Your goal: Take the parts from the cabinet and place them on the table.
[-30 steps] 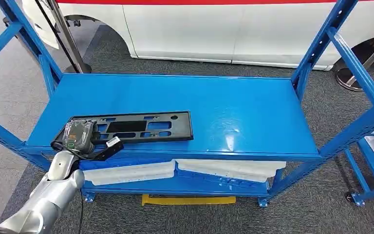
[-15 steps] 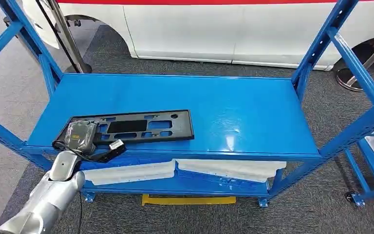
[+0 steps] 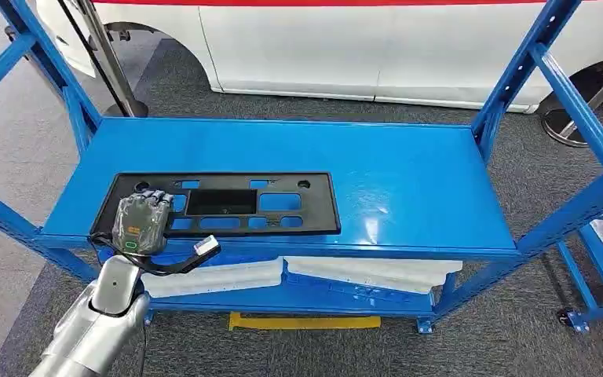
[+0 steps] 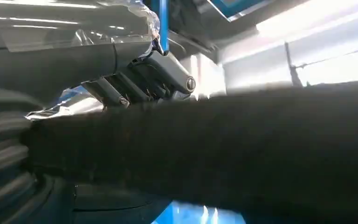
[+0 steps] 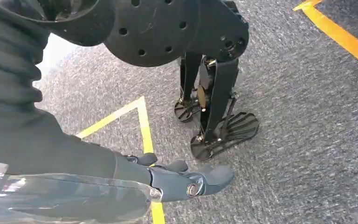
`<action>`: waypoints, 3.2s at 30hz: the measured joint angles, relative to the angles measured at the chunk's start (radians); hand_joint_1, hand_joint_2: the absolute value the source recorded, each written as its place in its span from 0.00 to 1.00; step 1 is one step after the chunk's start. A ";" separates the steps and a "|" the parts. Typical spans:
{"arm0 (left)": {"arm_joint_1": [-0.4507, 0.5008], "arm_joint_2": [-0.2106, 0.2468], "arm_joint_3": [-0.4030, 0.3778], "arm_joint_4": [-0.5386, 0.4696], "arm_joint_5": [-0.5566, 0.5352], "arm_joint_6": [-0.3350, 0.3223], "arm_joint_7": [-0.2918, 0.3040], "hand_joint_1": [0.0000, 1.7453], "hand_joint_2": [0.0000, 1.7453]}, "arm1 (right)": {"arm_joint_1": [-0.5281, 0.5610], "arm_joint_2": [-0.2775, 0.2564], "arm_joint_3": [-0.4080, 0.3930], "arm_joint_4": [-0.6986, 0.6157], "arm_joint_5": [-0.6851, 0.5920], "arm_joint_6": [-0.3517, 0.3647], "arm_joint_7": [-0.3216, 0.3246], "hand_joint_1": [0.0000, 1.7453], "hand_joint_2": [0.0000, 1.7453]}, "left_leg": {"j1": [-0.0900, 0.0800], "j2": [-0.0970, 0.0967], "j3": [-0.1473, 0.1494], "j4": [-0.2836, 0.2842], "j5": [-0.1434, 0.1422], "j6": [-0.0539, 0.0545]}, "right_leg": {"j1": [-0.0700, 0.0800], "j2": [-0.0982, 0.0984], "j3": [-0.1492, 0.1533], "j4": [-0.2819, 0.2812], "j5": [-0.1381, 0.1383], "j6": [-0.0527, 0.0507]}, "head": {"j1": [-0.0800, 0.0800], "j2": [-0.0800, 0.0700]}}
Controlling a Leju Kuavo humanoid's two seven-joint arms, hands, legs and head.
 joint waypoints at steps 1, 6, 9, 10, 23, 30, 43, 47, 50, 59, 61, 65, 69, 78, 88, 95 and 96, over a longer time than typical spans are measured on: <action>0.006 0.013 -0.026 -0.031 -0.002 0.000 0.036 1.00 1.00 | 0.000 0.000 0.000 0.000 0.002 0.000 0.000 0.00 1.00 | 0.000 0.000 -0.001 0.001 0.000 0.000 | 0.000 0.000 -0.001 0.000 0.000 0.000 | 0.000 0.000; 0.007 0.072 -0.119 -0.129 -0.003 -0.001 0.125 1.00 1.00 | -0.001 0.001 -0.002 0.001 0.008 0.000 0.000 0.00 1.00 | -0.001 0.000 -0.004 0.006 -0.001 0.002 | -0.002 0.000 -0.002 0.000 0.002 0.004 | 0.000 0.000; 0.011 0.116 -0.168 -0.192 -0.003 -0.001 0.165 1.00 1.00 | -0.002 0.002 -0.005 0.002 0.010 -0.001 0.000 0.00 1.00 | -0.002 0.000 -0.010 0.012 -0.002 0.004 | -0.003 0.000 -0.004 0.000 0.006 0.009 | 0.000 0.000; 0.015 0.125 -0.175 -0.214 -0.003 -0.001 0.172 1.00 1.00 | -0.002 0.002 -0.005 0.002 0.010 -0.001 0.000 0.00 1.00 | -0.003 0.000 -0.011 0.015 0.003 0.010 | -0.004 0.001 -0.005 -0.001 0.011 0.014 | 0.000 0.000; 0.195 0.165 -0.079 -0.484 -0.003 -0.002 -0.143 1.00 1.00 | -0.006 0.002 -0.014 0.002 0.008 -0.003 -0.007 0.00 1.00 | 0.001 0.014 -0.059 0.037 0.019 0.019 | -0.005 0.000 -0.012 0.047 -0.018 0.015 | 0.001 0.000; 0.456 -0.044 0.168 -0.741 0.005 -0.002 -0.596 1.00 1.00 | -0.007 0.002 -0.029 0.002 0.005 0.006 -0.018 0.00 1.00 | 0.006 0.012 -0.120 0.179 -0.102 -0.014 | -0.007 -0.004 -0.052 0.037 0.011 -0.038 | -0.001 0.000; 0.621 -0.195 0.300 -0.986 0.003 -0.003 -0.647 1.00 1.00 | -0.009 0.002 -0.034 0.002 0.000 0.041 -0.059 0.00 1.00 | 0.001 0.019 0.030 -0.006 -0.023 0.030 | -0.003 -0.005 -0.135 0.046 0.086 0.010 | -0.002 0.000; 0.631 -0.211 0.300 -0.997 0.003 -0.004 -0.655 1.00 1.00 | -0.009 0.002 -0.034 0.002 0.001 0.050 -0.071 0.00 1.00 | -0.003 0.020 -0.035 -0.003 0.025 0.045 | -0.002 -0.006 -0.182 0.277 -0.135 0.020 | -0.002 0.000; 0.635 -0.216 0.300 -0.997 0.003 -0.004 -0.656 1.00 1.00 | -0.011 0.001 -0.034 0.002 0.001 0.053 -0.073 0.00 1.00 | -0.004 0.021 -0.089 0.015 0.054 0.040 | -0.002 -0.006 -0.134 0.308 -0.056 0.020 | -0.002 0.000; 0.650 -0.226 0.308 -1.005 0.003 -0.004 -0.637 1.00 1.00 | -0.016 0.000 -0.040 0.003 0.010 0.090 -0.102 0.00 1.00 | -0.004 0.015 -0.149 0.070 0.045 -0.007 | 0.002 -0.013 0.039 0.005 -0.038 -0.039 | -0.002 0.000; 0.654 -0.226 0.308 -1.005 0.003 -0.004 -0.626 1.00 1.00 | -0.016 0.000 -0.041 0.003 0.015 0.095 -0.108 0.00 1.00 | -0.001 0.015 -0.184 0.193 -0.082 -0.014 | 0.003 -0.016 0.006 0.007 -0.014 -0.047 | -0.003 0.000; 0.659 -0.225 0.309 -1.004 0.003 -0.004 -0.600 1.00 1.00 | -0.015 0.000 -0.041 0.003 0.021 0.104 -0.120 0.00 1.00 | 0.002 0.015 -0.155 0.318 -0.061 -0.018 | 0.004 -0.017 -0.073 0.024 0.032 -0.042 | -0.003 0.000; 0.659 -0.204 0.300 -0.989 0.003 -0.004 -0.511 1.00 1.00 | -0.016 0.000 -0.051 0.005 0.064 0.118 -0.145 0.00 1.00 | -0.006 0.024 0.078 -0.004 -0.069 0.003 | 0.009 -0.020 -0.120 0.050 0.060 -0.027 | -0.003 0.000; 0.673 -0.142 0.225 -0.922 -0.002 -0.009 -0.302 1.00 1.00 | -0.008 0.008 -0.065 0.006 0.082 0.122 -0.149 0.00 1.00 | -0.007 -0.007 0.008 -0.018 -0.003 0.044 | -0.001 -0.011 -0.211 0.315 -0.110 0.018 | -0.001 0.000; 0.675 -0.124 0.215 -0.912 -0.003 -0.006 -0.359 1.00 1.00 | -0.006 0.008 -0.074 0.006 0.103 0.120 -0.154 0.00 1.00 | -0.008 -0.089 -0.053 0.014 0.023 0.001 | -0.006 0.030 -0.003 0.007 -0.014 -0.022 | -0.002 0.000; 0.683 -0.113 0.216 -0.904 -0.002 -0.006 -0.338 1.00 1.00 | -0.005 0.008 -0.075 0.006 0.110 0.122 -0.163 0.00 1.00 | 0.008 0.002 -0.180 0.298 -0.100 -0.029 | -0.004 -0.065 -0.011 0.007 -0.009 -0.035 | -0.006 0.000; 0.686 -0.109 0.216 -0.903 -0.002 -0.006 -0.334 1.00 1.00 | -0.005 0.008 -0.075 0.006 0.111 0.123 -0.165 0.00 1.00 | 0.010 0.007 -0.143 0.228 -0.059 -0.029 | -0.004 -0.077 -0.012 0.009 -0.010 -0.032 | -0.006 0.000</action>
